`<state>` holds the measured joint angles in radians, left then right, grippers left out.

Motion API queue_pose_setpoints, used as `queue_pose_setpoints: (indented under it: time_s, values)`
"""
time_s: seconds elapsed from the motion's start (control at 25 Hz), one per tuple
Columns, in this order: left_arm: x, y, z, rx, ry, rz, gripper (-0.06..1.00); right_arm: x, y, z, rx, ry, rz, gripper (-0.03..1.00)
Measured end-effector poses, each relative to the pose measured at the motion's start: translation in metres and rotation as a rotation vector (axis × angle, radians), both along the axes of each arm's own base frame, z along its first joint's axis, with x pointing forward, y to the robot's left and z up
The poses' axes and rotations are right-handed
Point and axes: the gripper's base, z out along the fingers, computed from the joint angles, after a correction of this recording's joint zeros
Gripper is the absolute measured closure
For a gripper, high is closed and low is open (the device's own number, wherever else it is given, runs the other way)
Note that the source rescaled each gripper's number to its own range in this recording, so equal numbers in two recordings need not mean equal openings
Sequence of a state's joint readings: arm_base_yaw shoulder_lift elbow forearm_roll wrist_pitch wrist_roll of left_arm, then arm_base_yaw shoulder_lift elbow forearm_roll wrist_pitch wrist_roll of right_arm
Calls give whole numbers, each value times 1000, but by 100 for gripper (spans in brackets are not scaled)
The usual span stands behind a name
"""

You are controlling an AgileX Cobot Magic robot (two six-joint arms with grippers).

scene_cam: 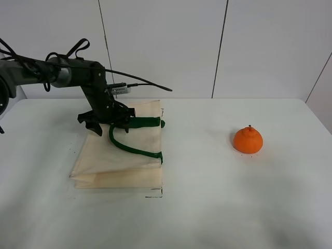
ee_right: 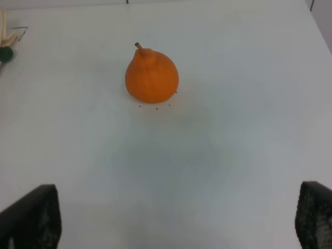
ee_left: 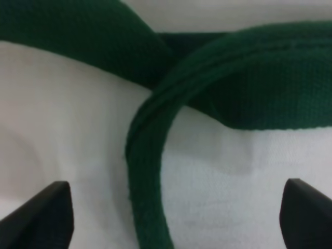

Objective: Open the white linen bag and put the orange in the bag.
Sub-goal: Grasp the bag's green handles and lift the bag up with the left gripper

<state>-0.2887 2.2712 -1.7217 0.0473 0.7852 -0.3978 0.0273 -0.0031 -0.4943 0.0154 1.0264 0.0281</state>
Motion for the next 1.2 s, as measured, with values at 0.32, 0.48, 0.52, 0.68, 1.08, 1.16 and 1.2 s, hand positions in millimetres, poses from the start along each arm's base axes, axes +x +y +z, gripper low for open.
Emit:
queue_pose_setpoints:
  time_s: [0.32, 0.48, 0.52, 0.68, 1.08, 1.16, 1.2]
  values:
    - [0, 1, -26, 30, 45, -8, 1, 0, 0, 0, 0, 0, 0, -3]
    - [1, 1, -26, 29, 46, -7, 3, 0, 0, 0, 0, 0, 0, -3]
    - [0, 1, -26, 27, 46, -6, 6, 0, 0, 0, 0, 0, 0, -3]
    - [0, 1, -30, 30, 58, -5, 50, 0, 0, 0, 0, 0, 0, -3]
    - [6, 2, 36, 46, -6, -27, 94, 0, 0, 0, 0, 0, 0, -3]
    - [6, 2, 72, 41, -59, -55, 94, 0, 0, 0, 0, 0, 0, -3]
    - [7, 2, 89, 38, -88, -69, 94, 0, 0, 0, 0, 0, 0, -3]
